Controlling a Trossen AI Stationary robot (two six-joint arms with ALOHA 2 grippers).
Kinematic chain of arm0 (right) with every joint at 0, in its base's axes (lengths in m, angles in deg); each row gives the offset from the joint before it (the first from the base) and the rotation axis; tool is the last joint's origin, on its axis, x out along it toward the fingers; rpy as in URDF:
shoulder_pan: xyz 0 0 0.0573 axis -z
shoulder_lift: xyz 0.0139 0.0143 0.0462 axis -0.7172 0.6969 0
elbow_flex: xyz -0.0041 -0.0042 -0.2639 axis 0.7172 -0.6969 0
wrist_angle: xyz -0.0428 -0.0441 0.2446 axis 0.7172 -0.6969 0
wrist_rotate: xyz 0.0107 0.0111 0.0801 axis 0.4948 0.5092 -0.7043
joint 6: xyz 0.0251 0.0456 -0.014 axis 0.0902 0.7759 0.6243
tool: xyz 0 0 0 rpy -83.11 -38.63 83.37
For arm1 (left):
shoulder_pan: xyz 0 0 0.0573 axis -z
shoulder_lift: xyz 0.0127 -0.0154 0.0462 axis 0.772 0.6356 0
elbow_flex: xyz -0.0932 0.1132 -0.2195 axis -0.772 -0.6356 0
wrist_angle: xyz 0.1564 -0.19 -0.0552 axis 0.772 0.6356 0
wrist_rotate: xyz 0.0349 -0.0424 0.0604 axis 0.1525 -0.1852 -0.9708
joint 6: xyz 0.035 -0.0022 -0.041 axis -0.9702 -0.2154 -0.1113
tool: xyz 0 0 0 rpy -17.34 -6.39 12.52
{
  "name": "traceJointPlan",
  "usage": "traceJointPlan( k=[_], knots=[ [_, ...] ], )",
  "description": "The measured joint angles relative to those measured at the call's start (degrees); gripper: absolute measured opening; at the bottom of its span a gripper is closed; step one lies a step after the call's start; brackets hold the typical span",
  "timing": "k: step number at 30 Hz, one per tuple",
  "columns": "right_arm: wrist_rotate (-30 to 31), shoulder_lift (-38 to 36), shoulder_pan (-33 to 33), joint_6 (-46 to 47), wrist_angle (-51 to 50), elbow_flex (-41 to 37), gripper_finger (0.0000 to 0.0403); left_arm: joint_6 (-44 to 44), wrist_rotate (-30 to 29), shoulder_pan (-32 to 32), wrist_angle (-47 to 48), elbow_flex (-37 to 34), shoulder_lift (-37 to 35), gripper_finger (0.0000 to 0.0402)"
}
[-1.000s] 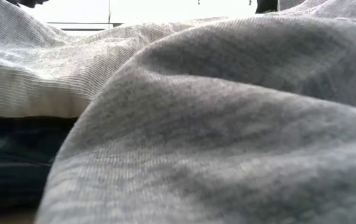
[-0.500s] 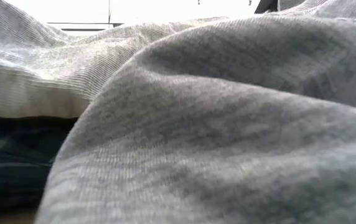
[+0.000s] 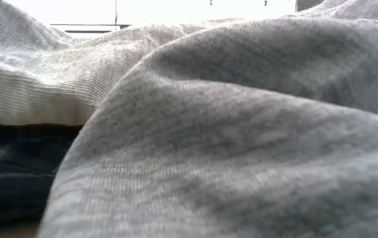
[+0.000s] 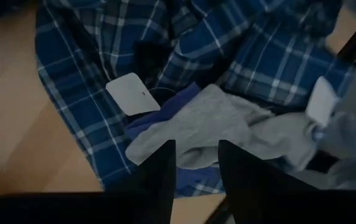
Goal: Sort clothes
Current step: Put the gray sock into the white laundry bin
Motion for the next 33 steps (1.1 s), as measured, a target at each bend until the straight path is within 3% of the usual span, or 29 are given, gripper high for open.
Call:
traceJointPlan(
  k=[7, 11, 16, 19, 26, 33],
  knots=[
    [11.3, 0.0, -16.3, 13.2, -7.4, 0.0, 0.0167, -6.9, 2.8, -0.2, 0.2, 0.0, 3.6, 0.0126],
    [13.4, 0.4, -24.5, 22.4, -13.1, 0.0, 0.0167, -9.3, 3.9, -1.1, 1.3, -1.0, 4.2, 0.0117],
    [14.7, 1.0, -32.0, 32.2, -17.5, 0.0, 0.0166, -15.5, 7.8, -3.6, -1.9, -2.2, 4.1, 0.0021],
    [16.9, 1.5, -36.1, 34.8, -20.2, 0.0, 0.0162, -18.2, 8.3, -5.0, -1.9, -2.2, 3.3, 0.0005],
    [13.2, 3.2, -42.5, 41.3, -29.9, 0.0, 0.0144, -20.2, 4.4, -7.9, -1.4, -2.2, -4.4, 0.0002],
    [13.2, 6.4, -43.9, 41.2, -33.5, 0.0, 0.0137, -20.0, 3.5, -9.7, 0.4, -2.1, -12.1, 0.0001]
  ],
)
